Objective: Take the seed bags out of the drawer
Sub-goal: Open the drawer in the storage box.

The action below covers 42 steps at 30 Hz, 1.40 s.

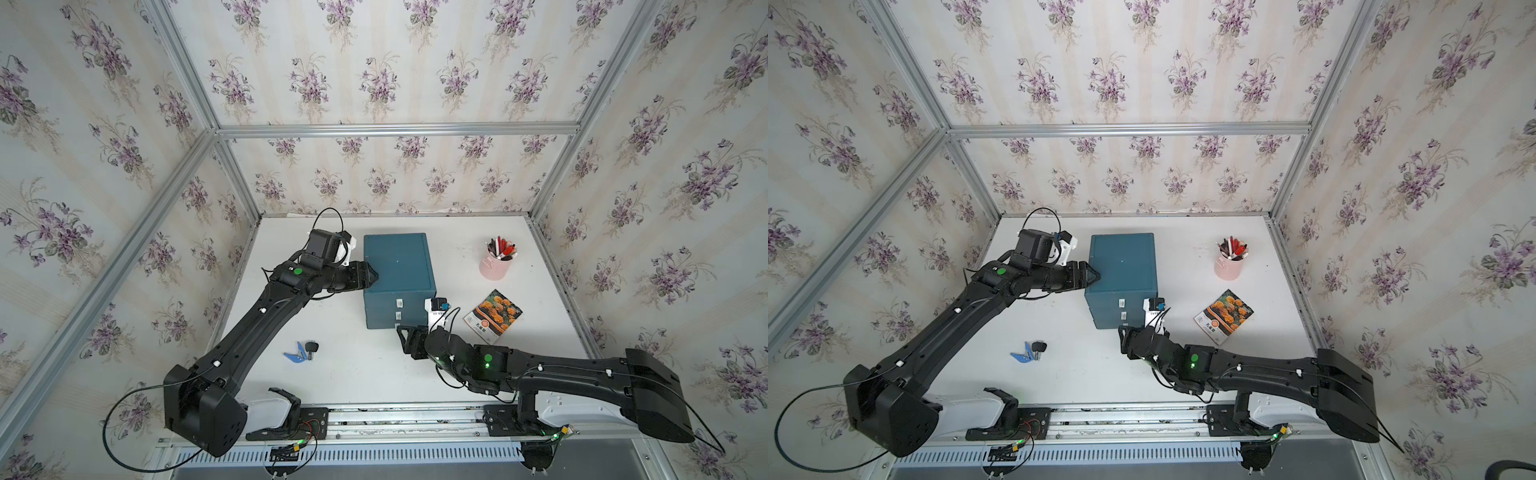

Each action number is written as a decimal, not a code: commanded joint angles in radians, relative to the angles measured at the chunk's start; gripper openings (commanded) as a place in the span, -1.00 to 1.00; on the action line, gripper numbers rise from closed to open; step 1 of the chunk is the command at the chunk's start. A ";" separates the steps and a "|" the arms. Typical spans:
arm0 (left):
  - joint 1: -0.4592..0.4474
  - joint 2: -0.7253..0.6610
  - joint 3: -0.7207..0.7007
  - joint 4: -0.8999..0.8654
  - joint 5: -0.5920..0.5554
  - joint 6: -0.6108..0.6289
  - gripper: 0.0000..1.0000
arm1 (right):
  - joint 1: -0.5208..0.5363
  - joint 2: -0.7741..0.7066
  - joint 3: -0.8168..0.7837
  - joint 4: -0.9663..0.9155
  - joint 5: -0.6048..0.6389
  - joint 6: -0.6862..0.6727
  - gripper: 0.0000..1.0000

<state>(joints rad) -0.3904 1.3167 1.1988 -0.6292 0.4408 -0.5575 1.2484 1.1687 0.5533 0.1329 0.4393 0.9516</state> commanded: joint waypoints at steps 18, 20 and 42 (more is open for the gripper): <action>0.004 0.035 0.010 -0.012 -0.017 0.046 0.45 | -0.114 0.183 -0.054 0.418 -0.085 0.176 -0.21; 0.004 0.036 0.008 -0.012 -0.015 0.050 0.45 | -0.113 0.182 -0.068 0.430 -0.067 0.189 -0.27; 0.004 0.036 0.007 -0.039 -0.008 0.115 0.43 | -0.121 0.271 -0.121 0.715 -0.002 0.152 -0.43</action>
<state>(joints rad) -0.3866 1.3518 1.2098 -0.6250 0.4355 -0.4740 1.1290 1.4288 0.4137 0.8143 0.4305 1.1213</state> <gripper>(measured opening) 0.714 0.284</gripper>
